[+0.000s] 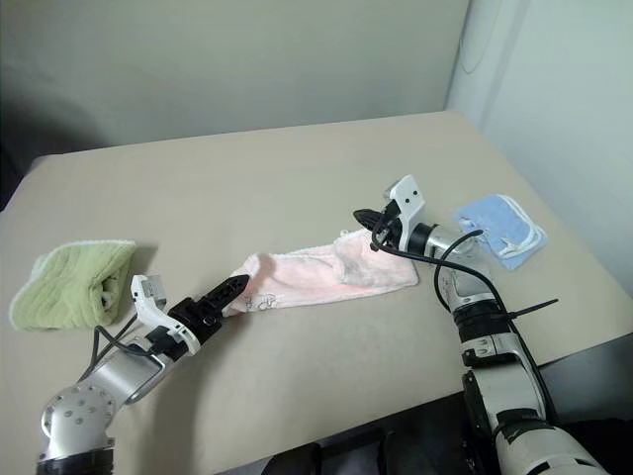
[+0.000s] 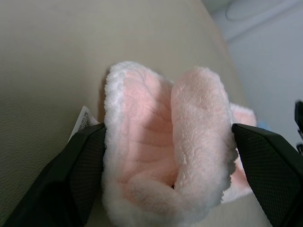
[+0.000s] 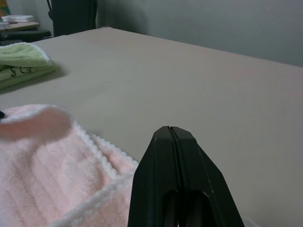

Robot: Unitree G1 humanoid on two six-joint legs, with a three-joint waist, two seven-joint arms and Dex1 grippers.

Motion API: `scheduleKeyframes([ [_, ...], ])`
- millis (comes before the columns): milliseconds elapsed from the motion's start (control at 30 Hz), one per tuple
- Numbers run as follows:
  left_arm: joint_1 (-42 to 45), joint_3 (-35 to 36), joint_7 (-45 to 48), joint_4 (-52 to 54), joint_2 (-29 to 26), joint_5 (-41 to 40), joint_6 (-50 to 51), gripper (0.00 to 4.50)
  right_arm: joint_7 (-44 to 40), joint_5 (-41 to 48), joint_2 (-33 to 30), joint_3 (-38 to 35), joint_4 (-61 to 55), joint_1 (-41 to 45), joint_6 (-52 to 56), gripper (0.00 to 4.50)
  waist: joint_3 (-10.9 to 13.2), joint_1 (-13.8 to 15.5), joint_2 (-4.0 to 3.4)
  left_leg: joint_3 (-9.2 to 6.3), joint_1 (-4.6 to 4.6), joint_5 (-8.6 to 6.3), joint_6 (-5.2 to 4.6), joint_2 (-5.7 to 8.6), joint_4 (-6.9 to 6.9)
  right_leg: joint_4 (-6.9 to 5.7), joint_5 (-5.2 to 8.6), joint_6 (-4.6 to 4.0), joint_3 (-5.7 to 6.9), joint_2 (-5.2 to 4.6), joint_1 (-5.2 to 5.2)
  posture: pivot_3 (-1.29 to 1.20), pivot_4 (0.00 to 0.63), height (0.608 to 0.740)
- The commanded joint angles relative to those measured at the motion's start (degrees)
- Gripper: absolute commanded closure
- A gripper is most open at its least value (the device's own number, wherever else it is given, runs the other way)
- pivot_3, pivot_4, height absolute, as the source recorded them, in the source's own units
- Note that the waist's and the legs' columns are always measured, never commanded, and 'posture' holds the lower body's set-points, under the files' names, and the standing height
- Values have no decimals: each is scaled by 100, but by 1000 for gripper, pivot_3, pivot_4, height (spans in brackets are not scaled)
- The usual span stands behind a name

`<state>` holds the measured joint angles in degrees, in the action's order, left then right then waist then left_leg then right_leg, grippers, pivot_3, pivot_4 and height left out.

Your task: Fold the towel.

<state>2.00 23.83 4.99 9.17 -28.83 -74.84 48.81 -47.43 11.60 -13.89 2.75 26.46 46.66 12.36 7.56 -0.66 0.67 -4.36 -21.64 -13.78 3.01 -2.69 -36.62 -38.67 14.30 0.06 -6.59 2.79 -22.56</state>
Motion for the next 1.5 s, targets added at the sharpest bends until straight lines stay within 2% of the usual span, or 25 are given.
scheduleKeyframes([
  [33, 44, -254, 213, -438, -254, 420, 366, 0, 41, 38, 65, 25, -236, 61, -22, 4469, 0, 2, 0, 0, 0, 1, 1, 0, 10, -1, 2, 3, 0, 0, -3, 0, 150, 740],
  [133, 311, -349, 372, -697, -359, 620, 464, 664, 42, 30, 105, 49, -247, 75, -23, 4500, 0, 33, -2, -10, 3, 3, 4, -1, 40, -11, 5, -2, 2, 0, -10, 0, 150, 740],
  [433, 616, -245, 593, -829, -329, 931, 589, 3999, 104, 15, 118, 63, -415, -28, 16, 4500, 1, 60, -2, -19, 1, -3, -18, 2, 39, -15, 6, -4, 4, -3, -8, 0, 150, 740],
  [467, 620, -220, 608, -815, -308, 954, 578, 4336, 111, 16, 118, 64, -436, -41, 24, 4500, 1, 60, -2, -19, 0, -1, -14, 2, 39, -15, 7, -5, 4, -2, -9, 0, 150, 740],
  [500, 630, -203, 610, -810, -291, 975, 587, 4463, 118, 19, 118, 64, -454, -50, 34, 4500, 1, 60, -2, -19, -1, 3, -8, 2, 40, -14, 7, -5, 5, -3, -11, 0, 150, 740],
  [700, 913, 206, 690, -454, -148, 641, 436, 4463, 153, 33, 100, 35, -473, -56, 59, 4500, 4, 61, 5, -19, -6, 8, 1, 1, 44, -14, 8, -5, 5, -2, -17, 0, 150, 740],
  [833, 1510, 401, 670, 52, -270, 406, 301, 4463, 196, 48, 43, -48, -382, -11, 35, 4500, 9, 64, 17, -27, -23, 12, 8, 0, 35, -15, 6, -3, 13, -1, -29, 0, 150, 740],
  [967, 2230, 256, 534, 322, -438, 217, 521, 4463, 259, 63, 14, -114, -297, 28, 8, 4500, 10, 57, 17, -25, -27, 15, 15, 1, 28, -12, 2, 5, 12, -1, -28, 0, 150, 740],
  [1100, 2993, -210, 495, 210, -497, 231, 814, 4463, 415, 97, -11, -256, -126, 119, -85, 4500, 10, 50, 17, -23, -27, 14, 15, 0, 30, -7, -1, 9, 11, -1, -28, 0, 150, 740],
  [1167, 3538, -685, 505, 21, -368, 407, 1002, 4463, 673, 93, -105, -500, 217, 293, -224, 4500, 10, 52, 17, -23, -27, 13, 13, 0, 30, -6, -3, 13, 10, -1, -28, 0, 150, 740],
  [1333, 4643, -1841, 957, -667, -11, 1179, 1270, 4463, 1443, -28, -362, -987, 1167, 680, -711, 4500, 12, 98, 17, -29, -39, -6, -22, 2, 9, 4, -15, 33, 7, -5, -27, 0, 150, 740],
  [1367, 4809, -2062, 1114, -830, 63, 1369, 1273, 4463, 1561, -18, -409, -1058, 1279, 714, -770, 4500, 12, 97, 17, -27, -39, -22, -48, 2, 6, 8, -17, 35, 5, -6, -26, 0, 150, 740],
  [1500, 5205, -3045, 1897, -1256, 242, 2201, 1227, 4463, 1921, 45, -510, -1285, 1353, 685, -880, 4500, 14, 83, 15, -24, -43, -25, -54, 0, 11, 19, -17, 37, 4, -6, -30, 0, 150, 740],
])
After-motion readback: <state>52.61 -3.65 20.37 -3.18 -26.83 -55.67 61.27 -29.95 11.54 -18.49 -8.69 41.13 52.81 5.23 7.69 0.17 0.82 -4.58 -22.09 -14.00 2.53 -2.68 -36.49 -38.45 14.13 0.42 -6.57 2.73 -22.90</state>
